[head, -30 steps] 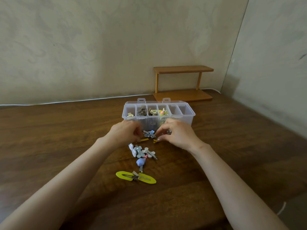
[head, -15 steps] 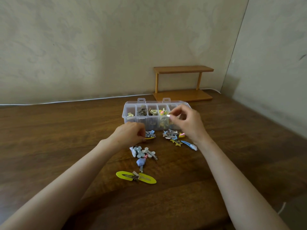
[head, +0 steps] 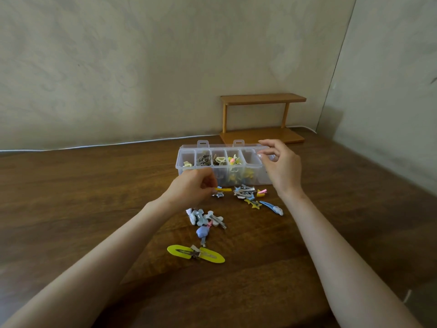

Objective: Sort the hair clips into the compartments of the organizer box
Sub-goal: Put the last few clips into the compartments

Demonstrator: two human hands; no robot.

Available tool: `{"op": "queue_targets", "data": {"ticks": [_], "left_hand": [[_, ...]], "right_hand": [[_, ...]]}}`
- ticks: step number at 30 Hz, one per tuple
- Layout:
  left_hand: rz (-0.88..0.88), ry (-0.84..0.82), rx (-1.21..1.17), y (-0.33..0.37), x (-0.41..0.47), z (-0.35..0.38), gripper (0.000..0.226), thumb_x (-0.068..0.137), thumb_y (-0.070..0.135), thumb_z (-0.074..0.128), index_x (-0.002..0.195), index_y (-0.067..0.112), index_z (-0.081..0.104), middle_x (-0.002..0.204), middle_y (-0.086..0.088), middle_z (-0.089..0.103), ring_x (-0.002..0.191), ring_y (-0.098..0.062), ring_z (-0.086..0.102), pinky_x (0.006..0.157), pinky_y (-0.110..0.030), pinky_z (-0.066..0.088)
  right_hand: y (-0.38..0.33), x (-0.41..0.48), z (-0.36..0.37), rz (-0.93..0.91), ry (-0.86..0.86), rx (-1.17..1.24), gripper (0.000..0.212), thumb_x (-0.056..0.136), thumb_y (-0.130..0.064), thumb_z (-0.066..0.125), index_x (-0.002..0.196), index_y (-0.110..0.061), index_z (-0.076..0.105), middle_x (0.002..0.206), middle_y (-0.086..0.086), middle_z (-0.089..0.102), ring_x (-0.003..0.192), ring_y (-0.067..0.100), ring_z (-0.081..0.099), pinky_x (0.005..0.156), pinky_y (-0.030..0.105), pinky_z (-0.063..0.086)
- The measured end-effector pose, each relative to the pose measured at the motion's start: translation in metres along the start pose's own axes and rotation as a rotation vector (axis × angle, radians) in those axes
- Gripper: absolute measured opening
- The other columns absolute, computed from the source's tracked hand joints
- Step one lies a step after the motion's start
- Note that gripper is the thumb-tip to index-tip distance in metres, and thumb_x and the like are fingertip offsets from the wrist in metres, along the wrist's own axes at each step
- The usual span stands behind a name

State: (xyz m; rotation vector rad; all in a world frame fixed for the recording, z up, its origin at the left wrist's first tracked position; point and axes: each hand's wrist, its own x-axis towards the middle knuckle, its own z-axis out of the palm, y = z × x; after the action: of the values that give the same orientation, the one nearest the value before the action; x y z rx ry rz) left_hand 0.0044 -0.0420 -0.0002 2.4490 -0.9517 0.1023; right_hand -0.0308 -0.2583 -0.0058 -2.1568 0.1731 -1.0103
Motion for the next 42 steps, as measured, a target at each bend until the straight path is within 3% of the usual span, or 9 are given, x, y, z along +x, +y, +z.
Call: {"op": "queue_targets", "data": {"ticks": [3, 8, 11, 15, 22, 24, 29, 32, 42], "left_hand": [[0.004, 0.051, -0.079, 0.005, -0.001, -0.001, 0.009, 0.084, 0.018, 0.064, 0.092, 0.017, 0.06, 0.085, 0.007, 0.059, 0.076, -0.006, 0.053, 0.067, -0.021, 0.046], [0.014, 0.178, -0.148, 0.01, -0.002, -0.003, 0.009, 0.085, 0.017, 0.064, 0.092, 0.014, 0.061, 0.084, 0.004, 0.061, 0.078, -0.013, 0.057, 0.07, -0.028, 0.049], [0.024, 0.221, -0.169, 0.012, -0.003, -0.004, 0.009, 0.084, 0.016, 0.064, 0.092, 0.013, 0.061, 0.083, 0.005, 0.06, 0.079, -0.015, 0.059, 0.069, -0.03, 0.051], [0.053, 0.258, -0.165, 0.014, -0.003, -0.004, 0.009, 0.083, 0.015, 0.065, 0.092, 0.013, 0.062, 0.082, 0.007, 0.058, 0.076, -0.012, 0.057, 0.066, -0.025, 0.049], [0.089, 0.242, -0.135, 0.014, -0.003, -0.001, 0.008, 0.083, 0.015, 0.066, 0.089, 0.015, 0.062, 0.083, 0.007, 0.059, 0.077, -0.011, 0.058, 0.068, -0.027, 0.052], [0.067, 0.244, -0.13, 0.012, -0.003, -0.001, 0.006, 0.083, 0.015, 0.065, 0.088, 0.014, 0.062, 0.085, 0.006, 0.06, 0.08, -0.011, 0.059, 0.071, -0.03, 0.054], [-0.009, 0.217, -0.087, 0.003, -0.002, 0.0, 0.004, 0.085, 0.017, 0.063, 0.086, 0.017, 0.06, 0.085, 0.005, 0.061, 0.082, -0.013, 0.059, 0.075, -0.035, 0.054], [-0.035, 0.19, -0.049, 0.0, -0.002, 0.002, 0.005, 0.086, 0.017, 0.062, 0.086, 0.019, 0.058, 0.083, 0.008, 0.057, 0.081, -0.011, 0.058, 0.076, -0.033, 0.054], [-0.019, 0.171, -0.023, -0.005, -0.002, 0.004, 0.004, 0.085, 0.018, 0.063, 0.088, 0.017, 0.059, 0.086, 0.006, 0.059, 0.082, -0.01, 0.058, 0.074, -0.027, 0.053]], "right_hand": [[-0.006, -0.006, -0.005, 0.007, -0.091, 0.155, 0.018, 0.087, -0.01, 0.063, 0.104, -0.017, 0.067, 0.092, -0.002, 0.069, 0.085, 0.009, 0.066, 0.068, 0.016, 0.049], [-0.019, -0.012, -0.005, 0.046, -0.513, 0.275, 0.012, 0.083, -0.028, 0.069, 0.089, -0.018, 0.072, 0.083, 0.001, 0.07, 0.085, 0.016, 0.066, 0.078, 0.03, 0.053], [-0.023, -0.016, -0.002, 0.025, -0.593, 0.265, 0.011, 0.083, -0.023, 0.069, 0.088, -0.014, 0.072, 0.079, 0.0, 0.069, 0.074, 0.005, 0.063, 0.07, 0.018, 0.05], [-0.026, -0.017, -0.003, 0.018, -0.578, 0.31, 0.009, 0.085, -0.016, 0.067, 0.086, -0.008, 0.07, 0.076, 0.002, 0.068, 0.069, 0.002, 0.062, 0.066, 0.013, 0.049], [-0.026, -0.017, -0.003, 0.047, -0.553, 0.268, 0.007, 0.087, -0.015, 0.065, 0.081, -0.014, 0.068, 0.076, 0.0, 0.067, 0.073, 0.01, 0.062, 0.072, 0.023, 0.05], [-0.022, -0.015, -0.007, 0.06, -0.468, 0.24, 0.007, 0.087, -0.016, 0.064, 0.081, -0.015, 0.068, 0.075, -0.003, 0.066, 0.072, 0.008, 0.062, 0.07, 0.021, 0.048], [0.001, -0.002, -0.013, 0.104, -0.058, 0.012, 0.011, 0.084, -0.027, 0.068, 0.084, -0.016, 0.068, 0.077, -0.005, 0.067, 0.074, 0.011, 0.062, 0.063, 0.024, 0.047], [0.005, 0.002, -0.013, 0.113, 0.044, -0.108, 0.01, 0.085, -0.026, 0.068, 0.084, -0.016, 0.067, 0.079, -0.004, 0.067, 0.073, 0.01, 0.06, 0.055, 0.018, 0.038], [-0.012, 0.02, 0.006, 0.008, 0.015, -0.254, 0.008, 0.088, -0.022, 0.064, 0.093, -0.017, 0.068, 0.087, -0.004, 0.07, 0.073, 0.004, 0.054, 0.051, 0.013, 0.03]]}}
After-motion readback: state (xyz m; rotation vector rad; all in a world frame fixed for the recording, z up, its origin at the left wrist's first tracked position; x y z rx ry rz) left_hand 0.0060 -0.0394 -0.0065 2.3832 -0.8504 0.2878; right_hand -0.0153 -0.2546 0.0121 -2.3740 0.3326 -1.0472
